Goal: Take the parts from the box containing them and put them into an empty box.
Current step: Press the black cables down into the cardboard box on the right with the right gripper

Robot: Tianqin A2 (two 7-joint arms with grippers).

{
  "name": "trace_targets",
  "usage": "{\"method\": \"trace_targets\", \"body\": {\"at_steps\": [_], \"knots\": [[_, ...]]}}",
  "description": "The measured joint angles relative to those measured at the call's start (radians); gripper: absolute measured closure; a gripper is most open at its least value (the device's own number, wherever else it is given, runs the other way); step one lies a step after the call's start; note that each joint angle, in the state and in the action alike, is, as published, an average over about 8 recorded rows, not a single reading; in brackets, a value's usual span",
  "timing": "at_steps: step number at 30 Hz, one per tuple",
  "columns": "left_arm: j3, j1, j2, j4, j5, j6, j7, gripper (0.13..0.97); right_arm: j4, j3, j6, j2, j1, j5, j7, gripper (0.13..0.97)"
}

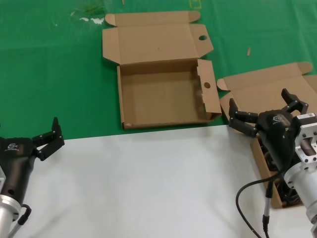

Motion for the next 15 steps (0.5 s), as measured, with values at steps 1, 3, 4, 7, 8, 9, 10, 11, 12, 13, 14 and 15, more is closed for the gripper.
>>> {"method": "trace_targets", "body": {"at_steps": [1, 3, 4, 7, 8, 9, 10, 11, 12, 13, 14, 15], "knots": [[0.000, 0.000, 0.000, 0.000, 0.000, 0.000, 0.000, 0.132, 0.000, 0.000, 0.000, 0.000, 0.000, 0.000, 0.000, 0.129], [0.000, 0.000, 0.000, 0.000, 0.000, 0.000, 0.000, 0.132, 0.000, 0.000, 0.000, 0.000, 0.000, 0.000, 0.000, 0.129], [0.000, 0.000, 0.000, 0.000, 0.000, 0.000, 0.000, 0.132, 0.000, 0.000, 0.000, 0.000, 0.000, 0.000, 0.000, 0.129], [0.000, 0.000, 0.000, 0.000, 0.000, 0.000, 0.000, 0.132, 0.000, 0.000, 0.000, 0.000, 0.000, 0.000, 0.000, 0.129], [0.000, 0.000, 0.000, 0.000, 0.000, 0.000, 0.000, 0.132, 0.000, 0.000, 0.000, 0.000, 0.000, 0.000, 0.000, 0.129], [0.000, 0.000, 0.000, 0.000, 0.000, 0.000, 0.000, 0.132, 0.000, 0.000, 0.000, 0.000, 0.000, 0.000, 0.000, 0.129], [0.000, 0.000, 0.000, 0.000, 0.000, 0.000, 0.000, 0.132, 0.000, 0.000, 0.000, 0.000, 0.000, 0.000, 0.000, 0.129], [0.000, 0.000, 0.000, 0.000, 0.000, 0.000, 0.000, 0.132, 0.000, 0.000, 0.000, 0.000, 0.000, 0.000, 0.000, 0.129], [0.000, 0.000, 0.000, 0.000, 0.000, 0.000, 0.000, 0.132, 0.000, 0.000, 0.000, 0.000, 0.000, 0.000, 0.000, 0.129], [0.000, 0.000, 0.000, 0.000, 0.000, 0.000, 0.000, 0.132, 0.000, 0.000, 0.000, 0.000, 0.000, 0.000, 0.000, 0.129], [0.000, 0.000, 0.000, 0.000, 0.000, 0.000, 0.000, 0.132, 0.000, 0.000, 0.000, 0.000, 0.000, 0.000, 0.000, 0.129], [0.000, 0.000, 0.000, 0.000, 0.000, 0.000, 0.000, 0.132, 0.000, 0.000, 0.000, 0.000, 0.000, 0.000, 0.000, 0.129]]}}
